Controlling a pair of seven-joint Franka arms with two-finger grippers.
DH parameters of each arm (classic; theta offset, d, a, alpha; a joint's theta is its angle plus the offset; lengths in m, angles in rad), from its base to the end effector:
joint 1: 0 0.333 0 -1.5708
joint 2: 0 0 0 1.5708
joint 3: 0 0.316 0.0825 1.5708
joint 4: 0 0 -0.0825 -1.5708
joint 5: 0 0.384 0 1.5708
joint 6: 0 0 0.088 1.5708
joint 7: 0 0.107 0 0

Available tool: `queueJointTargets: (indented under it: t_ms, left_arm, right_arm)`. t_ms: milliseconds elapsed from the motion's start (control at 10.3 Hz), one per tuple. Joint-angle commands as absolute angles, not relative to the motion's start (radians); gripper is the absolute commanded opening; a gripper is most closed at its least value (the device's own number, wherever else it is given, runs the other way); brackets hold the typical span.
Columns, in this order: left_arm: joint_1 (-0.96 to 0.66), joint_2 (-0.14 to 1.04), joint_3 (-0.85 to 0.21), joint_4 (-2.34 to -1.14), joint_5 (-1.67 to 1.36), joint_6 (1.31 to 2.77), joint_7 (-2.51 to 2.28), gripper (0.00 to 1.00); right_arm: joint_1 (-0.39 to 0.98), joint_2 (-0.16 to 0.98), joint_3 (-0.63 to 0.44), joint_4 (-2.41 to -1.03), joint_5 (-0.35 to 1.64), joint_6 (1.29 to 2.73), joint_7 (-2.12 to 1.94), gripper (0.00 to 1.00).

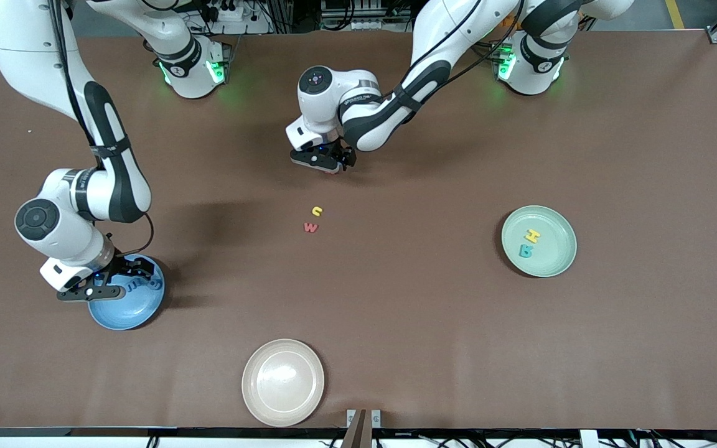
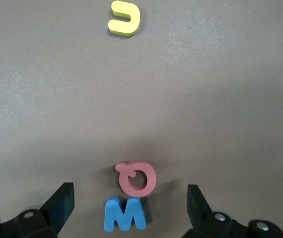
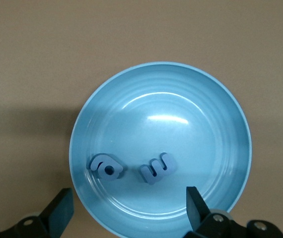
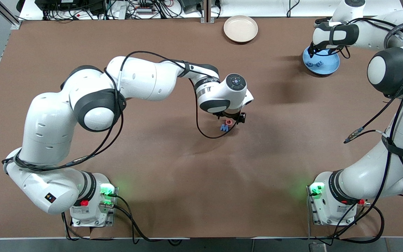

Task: Sort upper and lower case letters into plates
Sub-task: 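Grasp the pink Q with the left gripper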

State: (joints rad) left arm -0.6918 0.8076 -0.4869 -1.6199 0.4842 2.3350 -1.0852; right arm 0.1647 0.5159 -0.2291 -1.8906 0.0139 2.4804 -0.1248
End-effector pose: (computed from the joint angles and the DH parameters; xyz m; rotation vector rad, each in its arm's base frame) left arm 0.3100 -0.6167 0.1906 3.0839 -0.4602 0.0253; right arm 0.6423 -0.0327 0.2453 3.0270 0.1265 0.1170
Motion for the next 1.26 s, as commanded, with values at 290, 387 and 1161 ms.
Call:
queueJointTargets:
  t_ms: [290, 387, 1161]
  left_arm:
    - [-0.727, 0.854, -0.465, -1.565, 0.511, 2.347, -1.095, 0.96]
    - [-0.735, 0.864, -0.462, -1.553, 0.512, 2.347, -1.1, 0.94]
    - [-0.741, 0.877, -0.456, -1.548, 0.508, 2.347, -1.103, 0.75]
  right_arm:
    - [0.16, 0.514, -0.222, -1.878, 0.011, 2.412, -0.129, 1.0]
    - [0.16, 0.512, -0.222, -1.878, 0.011, 2.408, -0.129, 1.0]
    - [0.161, 0.511, -0.221, -1.879, 0.011, 2.393, -0.129, 1.0]
